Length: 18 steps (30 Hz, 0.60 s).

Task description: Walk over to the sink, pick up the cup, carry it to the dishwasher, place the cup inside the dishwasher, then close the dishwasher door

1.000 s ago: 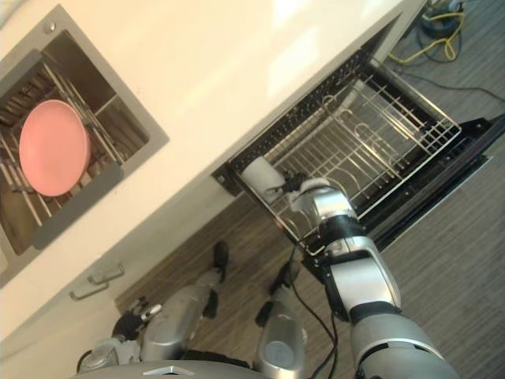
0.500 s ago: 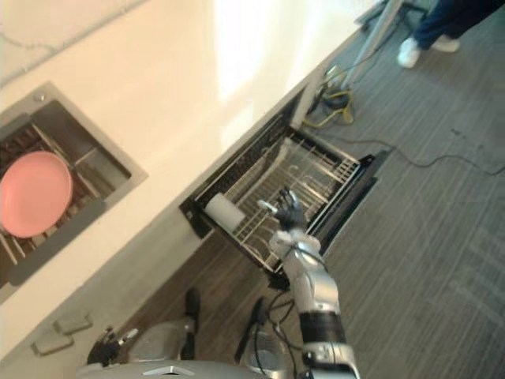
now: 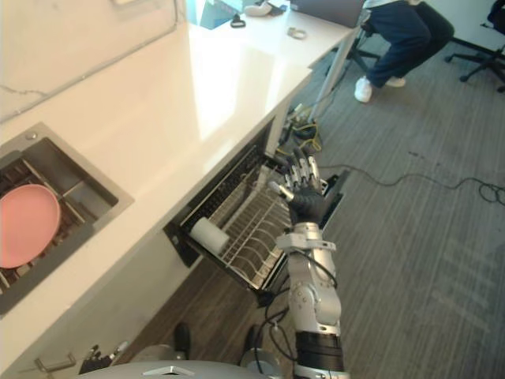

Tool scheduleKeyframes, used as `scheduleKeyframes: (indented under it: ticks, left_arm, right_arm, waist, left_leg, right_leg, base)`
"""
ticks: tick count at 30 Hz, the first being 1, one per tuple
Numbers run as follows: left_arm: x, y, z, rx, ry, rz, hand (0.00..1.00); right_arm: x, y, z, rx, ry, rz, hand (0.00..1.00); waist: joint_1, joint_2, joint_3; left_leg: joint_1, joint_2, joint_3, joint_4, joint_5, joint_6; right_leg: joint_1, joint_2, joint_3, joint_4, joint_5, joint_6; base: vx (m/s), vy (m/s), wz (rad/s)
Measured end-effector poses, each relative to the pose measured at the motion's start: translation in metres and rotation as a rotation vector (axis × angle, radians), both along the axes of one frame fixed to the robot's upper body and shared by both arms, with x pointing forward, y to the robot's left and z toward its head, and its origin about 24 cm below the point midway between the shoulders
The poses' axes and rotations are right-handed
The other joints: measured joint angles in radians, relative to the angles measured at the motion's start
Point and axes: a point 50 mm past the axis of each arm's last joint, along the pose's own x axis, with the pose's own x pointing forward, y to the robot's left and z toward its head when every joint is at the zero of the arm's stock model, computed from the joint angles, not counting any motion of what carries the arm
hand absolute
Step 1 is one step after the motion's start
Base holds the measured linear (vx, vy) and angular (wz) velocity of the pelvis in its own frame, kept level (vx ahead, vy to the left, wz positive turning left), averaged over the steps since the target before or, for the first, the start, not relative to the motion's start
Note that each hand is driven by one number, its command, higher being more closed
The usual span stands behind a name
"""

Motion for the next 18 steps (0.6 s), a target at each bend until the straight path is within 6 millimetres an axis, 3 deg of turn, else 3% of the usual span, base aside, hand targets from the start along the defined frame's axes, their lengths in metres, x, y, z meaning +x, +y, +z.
scheduleKeyframes:
  ticks: [4,5,7,8,10,11,13,14,15,17,18]
  left_arm:
    - [-0.002,0.001,0.000,0.002,-0.001,0.040,0.00]
    - [-0.003,0.002,0.000,0.003,-0.001,0.050,0.00]
    - [-0.003,0.002,0.000,0.003,-0.003,0.048,0.00]
    - [-0.002,0.005,0.001,0.015,-0.004,0.033,0.00]
    - [0.003,0.010,0.004,0.036,-0.028,0.020,0.00]
    - [0.007,0.012,0.006,0.038,-0.053,0.036,0.00]
    - [0.010,0.006,0.007,0.019,-0.079,0.049,0.00]
    - [0.012,0.006,0.009,0.016,-0.098,0.046,0.00]
    - [0.015,0.005,0.010,0.010,-0.120,0.041,0.00]
    - [0.015,0.001,0.009,-0.009,-0.124,0.022,0.00]
    - [0.010,-0.005,0.008,-0.017,-0.109,0.006,0.00]
  right_arm:
    - [-0.003,0.002,-0.003,0.017,-0.004,0.026,0.00]
    - [-0.004,0.003,-0.002,0.019,-0.015,0.043,0.00]
    - [-0.006,0.007,0.005,0.013,-0.052,0.069,0.00]
    - [-0.007,0.013,0.009,0.020,-0.083,0.088,0.00]
    - [-0.007,0.020,0.013,0.019,-0.111,0.111,0.00]
    - [-0.003,0.022,0.020,0.013,-0.143,0.121,0.00]
    - [0.003,0.024,0.034,-0.009,-0.198,0.135,0.00]
    - [0.005,0.017,0.038,-0.034,-0.214,0.115,0.00]
    - [0.008,0.006,0.041,-0.057,-0.223,0.079,0.00]
    - [0.006,-0.012,0.044,-0.091,-0.231,0.008,0.00]
    - [0.002,-0.023,0.045,-0.092,-0.236,-0.045,0.00]
  waist:
    - [0.002,-0.003,0.000]
    - [0.005,-0.007,0.001]
    - [0.003,-0.004,0.009]
    - [-0.006,-0.015,0.020]
    - [-0.002,-0.037,0.034]
    - [0.016,-0.041,0.042]
    - [0.032,-0.020,0.056]
    - [0.040,-0.013,0.059]
    - [0.040,-0.031,0.067]
    - [0.038,-0.015,0.075]
    - [0.023,0.014,0.061]
  left_leg:
    - [0.024,0.000,-0.002,0.007,-0.010,0.002]
    - [0.021,0.001,-0.014,0.047,-0.038,-0.001]
    - [-0.038,0.011,-0.055,0.197,-0.104,0.001]
    - [-0.056,0.006,-0.097,0.268,-0.129,0.002]
    - [-0.055,-0.019,-0.170,0.283,-0.122,-0.004]
    - [-0.061,-0.020,-0.199,0.286,-0.109,-0.012]
    - [-0.099,-0.009,-0.186,0.270,-0.067,-0.020]
    - [-0.081,0.022,-0.095,0.191,-0.052,0.004]
    - [-0.119,0.078,0.088,0.314,-0.111,0.076]
    - [-0.150,0.144,0.295,0.603,-0.182,0.106]
    - [-0.117,0.182,0.387,0.707,-0.205,0.108]
  right_leg:
    - [0.029,0.001,-0.002,0.001,-0.008,0.004]
    - [0.045,-0.003,-0.008,0.020,-0.030,0.006]
    - [-0.003,-0.026,-0.003,0.209,-0.123,0.003]
    - [-0.031,-0.051,0.006,0.346,-0.192,-0.003]
    - [-0.010,-0.080,-0.007,0.406,-0.251,0.006]
    - [0.014,-0.079,-0.042,0.390,-0.262,0.013]
    - [0.046,-0.044,-0.107,0.356,-0.267,-0.008]
    - [0.070,-0.034,-0.158,0.292,-0.239,-0.041]
    - [0.102,-0.054,-0.248,0.233,-0.209,-0.044]
    - [0.122,-0.084,-0.351,0.226,-0.196,-0.037]
    - [0.132,-0.098,-0.421,0.228,-0.193,-0.034]
  base:
    - [0.01,0.002,0.01]
    - [0.02,0.009,0.22]
    - [-0.01,0.006,0.46]
    - [-0.01,-0.031,1.00]
    - [0.01,-0.079,1.19]
    - [-0.06,-0.130,1.12]
    - [-0.16,-0.119,1.25]
    - [-0.18,-0.072,1.65]
    - [-0.18,-0.061,1.71]
    - [-0.15,-0.028,1.64]
    - [-0.13,0.014,1.65]
